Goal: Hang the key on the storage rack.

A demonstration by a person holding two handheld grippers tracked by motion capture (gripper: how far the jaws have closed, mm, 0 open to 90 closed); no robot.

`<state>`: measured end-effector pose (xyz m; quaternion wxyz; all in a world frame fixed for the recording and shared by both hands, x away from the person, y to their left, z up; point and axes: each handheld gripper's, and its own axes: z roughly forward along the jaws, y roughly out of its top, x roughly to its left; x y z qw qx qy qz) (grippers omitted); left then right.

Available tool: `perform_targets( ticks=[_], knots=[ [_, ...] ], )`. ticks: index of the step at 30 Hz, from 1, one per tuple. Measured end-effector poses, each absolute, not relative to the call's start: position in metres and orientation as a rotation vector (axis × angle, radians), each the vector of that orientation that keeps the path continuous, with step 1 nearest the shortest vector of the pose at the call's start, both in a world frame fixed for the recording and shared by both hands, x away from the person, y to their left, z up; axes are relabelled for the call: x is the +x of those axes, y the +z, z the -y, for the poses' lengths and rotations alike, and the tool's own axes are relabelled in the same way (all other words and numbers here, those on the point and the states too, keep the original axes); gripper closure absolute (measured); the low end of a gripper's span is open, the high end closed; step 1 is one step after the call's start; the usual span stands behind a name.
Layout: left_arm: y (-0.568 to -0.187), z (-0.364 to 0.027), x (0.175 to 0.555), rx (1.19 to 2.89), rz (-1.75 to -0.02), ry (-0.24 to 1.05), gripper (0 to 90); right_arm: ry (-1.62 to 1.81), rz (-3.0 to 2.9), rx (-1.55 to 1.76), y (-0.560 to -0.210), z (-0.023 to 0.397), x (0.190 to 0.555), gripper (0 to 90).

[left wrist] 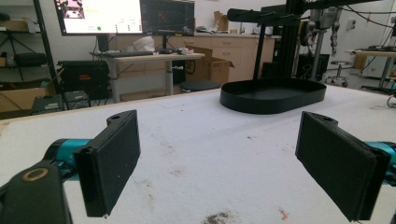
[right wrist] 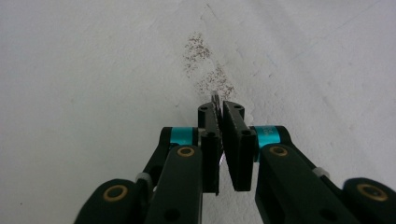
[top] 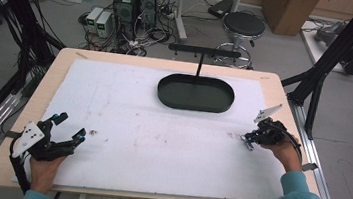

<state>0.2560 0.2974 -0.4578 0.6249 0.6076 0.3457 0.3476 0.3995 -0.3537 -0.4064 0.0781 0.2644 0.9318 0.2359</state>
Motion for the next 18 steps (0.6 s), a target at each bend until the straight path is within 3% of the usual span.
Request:
perform_targets(
  ticks=[18],
  knots=[
    [-0.4578, -0.2974, 0.256, 1.394, -0.793, 0.798, 14.3, 0.687, -2.8, 0.811, -0.4062, 0.35, 0.3991, 89.5]
  ],
)
